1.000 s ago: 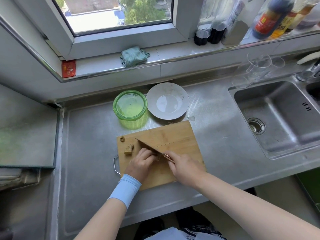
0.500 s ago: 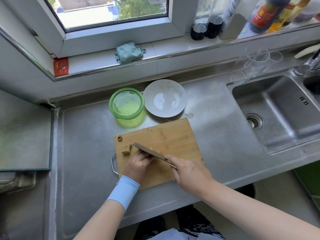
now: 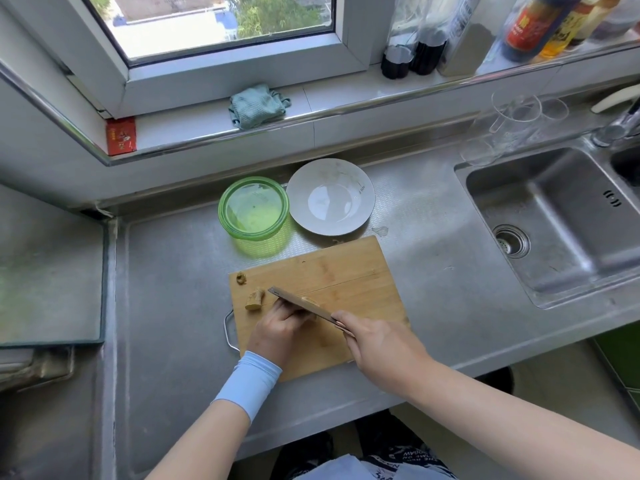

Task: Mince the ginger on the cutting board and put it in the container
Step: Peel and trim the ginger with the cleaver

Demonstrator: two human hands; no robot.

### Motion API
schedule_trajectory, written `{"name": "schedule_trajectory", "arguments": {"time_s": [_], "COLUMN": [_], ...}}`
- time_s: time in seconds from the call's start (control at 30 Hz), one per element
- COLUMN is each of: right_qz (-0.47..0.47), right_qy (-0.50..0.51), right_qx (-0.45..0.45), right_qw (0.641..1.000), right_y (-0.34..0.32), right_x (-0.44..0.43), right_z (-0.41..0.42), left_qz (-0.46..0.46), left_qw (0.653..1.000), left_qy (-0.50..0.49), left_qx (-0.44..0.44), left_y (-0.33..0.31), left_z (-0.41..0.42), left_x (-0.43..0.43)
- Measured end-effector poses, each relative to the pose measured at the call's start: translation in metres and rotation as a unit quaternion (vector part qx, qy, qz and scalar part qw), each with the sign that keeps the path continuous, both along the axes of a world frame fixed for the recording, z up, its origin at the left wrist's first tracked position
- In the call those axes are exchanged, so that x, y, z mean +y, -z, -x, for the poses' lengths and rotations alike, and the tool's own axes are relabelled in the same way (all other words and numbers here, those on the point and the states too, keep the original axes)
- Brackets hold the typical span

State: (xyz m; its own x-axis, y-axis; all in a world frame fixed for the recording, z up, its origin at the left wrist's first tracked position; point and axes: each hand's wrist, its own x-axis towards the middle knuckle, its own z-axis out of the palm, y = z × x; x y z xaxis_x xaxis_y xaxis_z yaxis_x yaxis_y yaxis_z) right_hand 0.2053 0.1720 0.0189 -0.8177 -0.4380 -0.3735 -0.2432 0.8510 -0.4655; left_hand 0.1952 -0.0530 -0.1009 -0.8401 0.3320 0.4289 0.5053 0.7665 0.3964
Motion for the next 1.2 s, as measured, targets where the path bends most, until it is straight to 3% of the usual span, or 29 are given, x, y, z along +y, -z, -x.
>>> {"name": "schedule_trajectory", "arguments": {"time_s": [1.2], "right_qz": [-0.026], "right_qy": [-0.006], "right_qx": [-0.068], "right_qw": [0.997], "right_y": [0.000], "right_x": [-0.001], "right_z": [0.022], "left_qz": [-0.061], "left_qw": [0.997], "left_qy": [-0.010], "left_qx": [-0.056], "left_y": [-0.007], "left_z": [-0.003], "left_x": [0.003]}}
